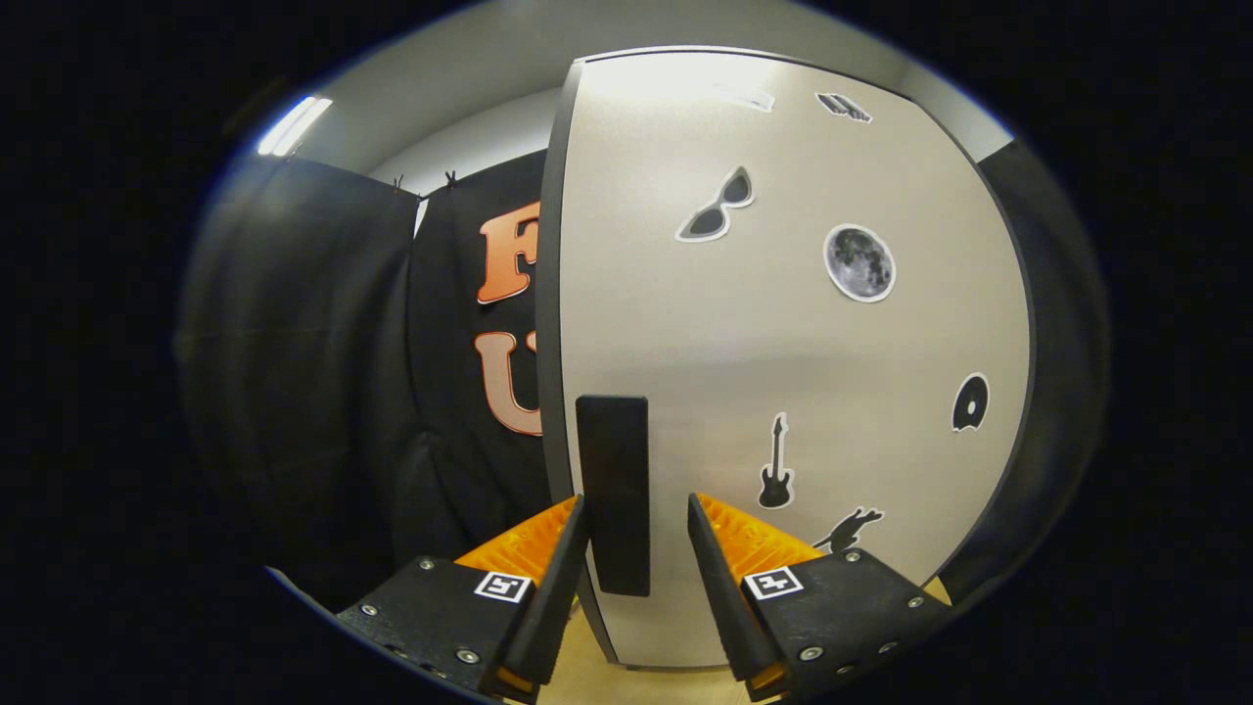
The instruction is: Open the shoe cabinet door, grab the shoes and put them into the shoe cabinet, then close the shoe cabinet door.
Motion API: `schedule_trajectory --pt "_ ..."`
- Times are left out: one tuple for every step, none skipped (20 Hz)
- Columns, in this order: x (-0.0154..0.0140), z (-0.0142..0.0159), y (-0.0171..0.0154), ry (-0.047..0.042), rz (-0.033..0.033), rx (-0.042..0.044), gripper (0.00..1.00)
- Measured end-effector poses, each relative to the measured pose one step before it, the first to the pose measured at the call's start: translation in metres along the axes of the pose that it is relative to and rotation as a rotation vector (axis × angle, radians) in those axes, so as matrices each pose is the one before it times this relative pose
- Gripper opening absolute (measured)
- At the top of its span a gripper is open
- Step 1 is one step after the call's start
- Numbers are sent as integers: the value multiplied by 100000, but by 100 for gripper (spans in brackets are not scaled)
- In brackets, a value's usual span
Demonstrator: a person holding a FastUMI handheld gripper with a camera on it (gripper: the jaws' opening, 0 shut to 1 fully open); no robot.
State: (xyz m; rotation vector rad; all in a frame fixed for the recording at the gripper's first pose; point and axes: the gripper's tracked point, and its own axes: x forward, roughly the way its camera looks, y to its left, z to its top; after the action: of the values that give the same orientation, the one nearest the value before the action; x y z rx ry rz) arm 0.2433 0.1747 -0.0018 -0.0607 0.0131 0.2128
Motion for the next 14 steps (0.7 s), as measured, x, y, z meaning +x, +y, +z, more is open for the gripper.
schedule_trajectory --pt "-884 233 -116 -366 -546 81 65" --pt "-773 108 -199 -80 -860 -26 66" --pt "-770 -152 -306 283 -1020 -208 67" --pt "-1010 -53 -370 85 -1379 -285 67" --pt "-1035 12 -355 -58 -1333 -367 68" --pt "-1082 -91 -366 252 -1232 -363 68" --pt "-1158 -104 -385 84 -1162 -362 69" --pt "-1310 -113 -427 -169 -1328 -844 70" --pt "-1394 -59 -457 -623 -1475 -825 70" --pt "-1557 34 -518 -737 -1530 -620 71" --pt "-1336 -146 -507 510 -1674 366 72" --pt "-1437 -252 -281 797 -418 1271 72" --pt "-1319 -39 -176 491 -90 1129 73" --pt "-1365 -8 -299 271 -681 335 73"
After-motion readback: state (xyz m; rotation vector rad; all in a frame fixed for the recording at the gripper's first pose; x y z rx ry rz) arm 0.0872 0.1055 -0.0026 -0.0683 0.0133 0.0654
